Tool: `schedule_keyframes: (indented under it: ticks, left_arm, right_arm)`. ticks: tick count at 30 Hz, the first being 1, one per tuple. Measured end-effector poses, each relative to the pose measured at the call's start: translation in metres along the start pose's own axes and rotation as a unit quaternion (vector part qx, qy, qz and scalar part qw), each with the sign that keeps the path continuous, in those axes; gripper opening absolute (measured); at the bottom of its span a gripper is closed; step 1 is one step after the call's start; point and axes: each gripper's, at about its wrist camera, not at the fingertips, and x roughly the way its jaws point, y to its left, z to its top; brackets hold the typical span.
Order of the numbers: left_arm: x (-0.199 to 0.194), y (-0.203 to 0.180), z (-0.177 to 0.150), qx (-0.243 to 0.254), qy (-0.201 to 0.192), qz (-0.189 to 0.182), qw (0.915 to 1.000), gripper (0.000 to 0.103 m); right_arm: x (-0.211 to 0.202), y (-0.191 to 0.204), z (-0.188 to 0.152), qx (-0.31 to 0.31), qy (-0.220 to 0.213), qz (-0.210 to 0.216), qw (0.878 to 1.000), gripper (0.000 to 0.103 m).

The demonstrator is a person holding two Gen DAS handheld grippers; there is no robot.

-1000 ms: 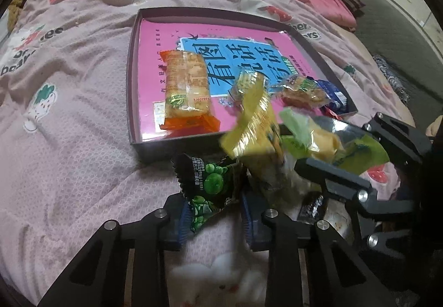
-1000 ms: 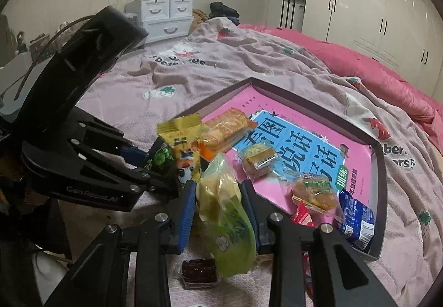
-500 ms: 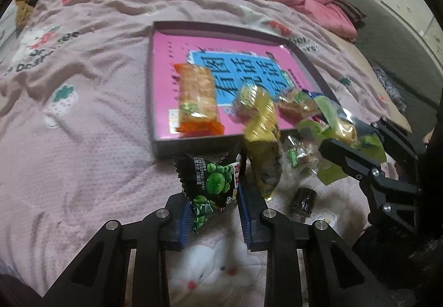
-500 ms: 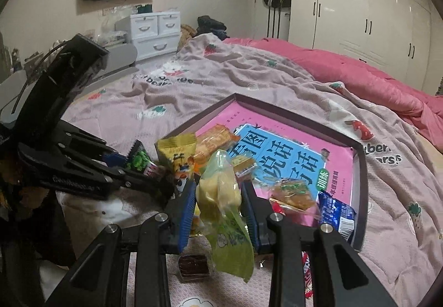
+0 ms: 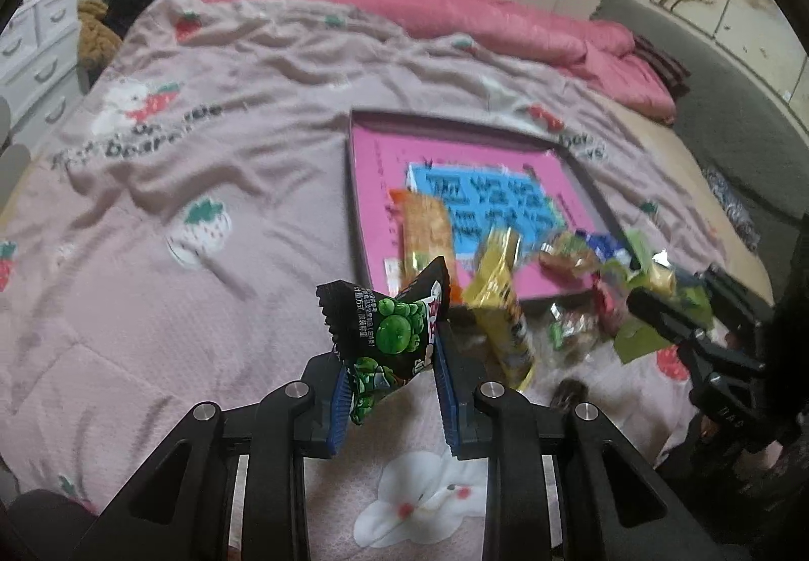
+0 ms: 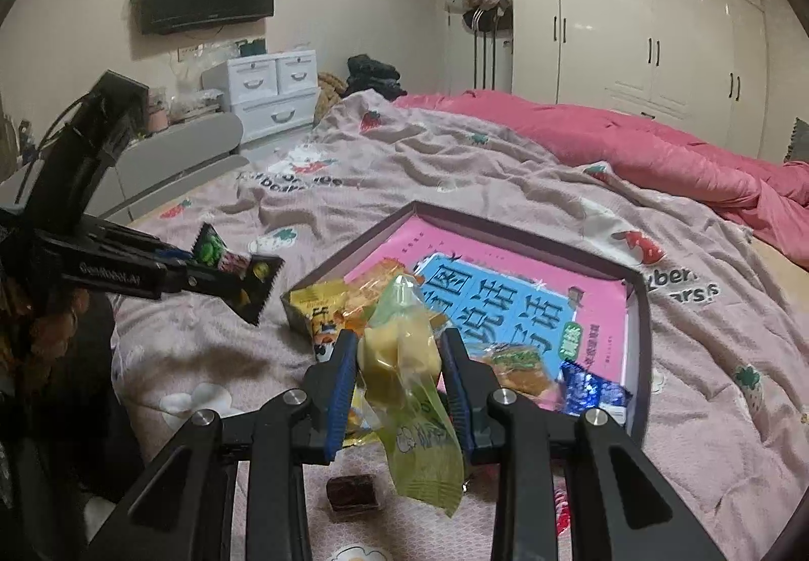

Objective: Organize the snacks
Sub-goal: 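Lift the green pea bag with left tool while right tool carries the pale green bag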

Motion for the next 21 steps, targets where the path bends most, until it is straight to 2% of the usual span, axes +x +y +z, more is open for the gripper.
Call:
schedule_keyframes:
  ticks: [8,21]
  left_arm:
    - [-0.023,-0.019,0.016,0.018,-0.045,-0.009,0.9988,0.030]
    - [-0.016,-0.057,0.038,0.034,-0.064,-0.030,0.9969,0.030]
  right_arm:
    - [-0.012,-0.010,0.007,0.017,-0.027,-0.006,0.999,0.034]
    - [-0.029,-0.042,0.013,0.061,-0.059,-0.032,0.996,0.034]
